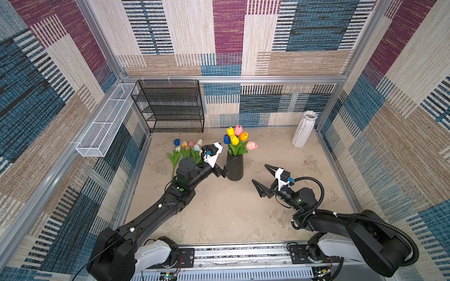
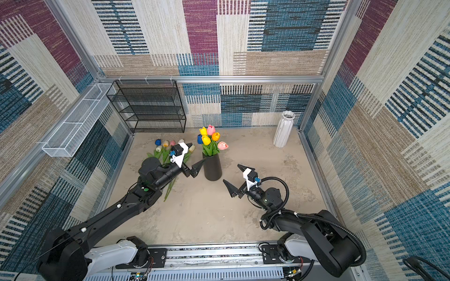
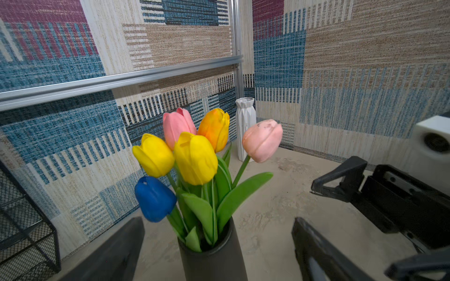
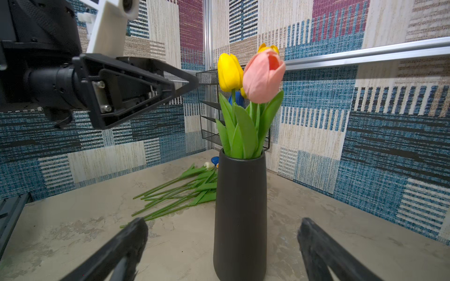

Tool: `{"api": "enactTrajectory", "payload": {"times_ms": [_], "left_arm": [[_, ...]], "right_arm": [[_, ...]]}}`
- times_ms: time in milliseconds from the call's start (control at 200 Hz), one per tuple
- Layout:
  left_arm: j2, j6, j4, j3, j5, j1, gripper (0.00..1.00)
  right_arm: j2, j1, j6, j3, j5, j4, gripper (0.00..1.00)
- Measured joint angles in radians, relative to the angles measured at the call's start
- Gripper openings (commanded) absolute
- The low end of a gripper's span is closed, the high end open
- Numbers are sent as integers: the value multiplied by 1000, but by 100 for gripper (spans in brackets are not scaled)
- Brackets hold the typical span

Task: Arrange the flowers into the vase
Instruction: 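Open the left gripper and move it back to the tulips on the table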

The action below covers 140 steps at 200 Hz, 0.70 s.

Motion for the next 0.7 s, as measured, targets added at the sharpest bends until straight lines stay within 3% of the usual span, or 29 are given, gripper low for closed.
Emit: {"api": "enactTrajectory", "payload": {"times_ms": [115,210,376,566,701], "left_arm": [[-56,-55,-106,-7,-98,114,86],[-27,-160,-269,53,-200,236,57],[198,-314,-626,230,-311,462,57],[481,-324,-932,405,-314,575,47],[640,-312,-1082,537,-338,607,41]], "right_arm": [[2,0,0,3,-9,1,100],[8,0,0,4,-10,2,100],[33,0,0,8,-11,5,100],[39,0,0,10,-11,6,100],[39,0,0,10,-11,5,100]]}}
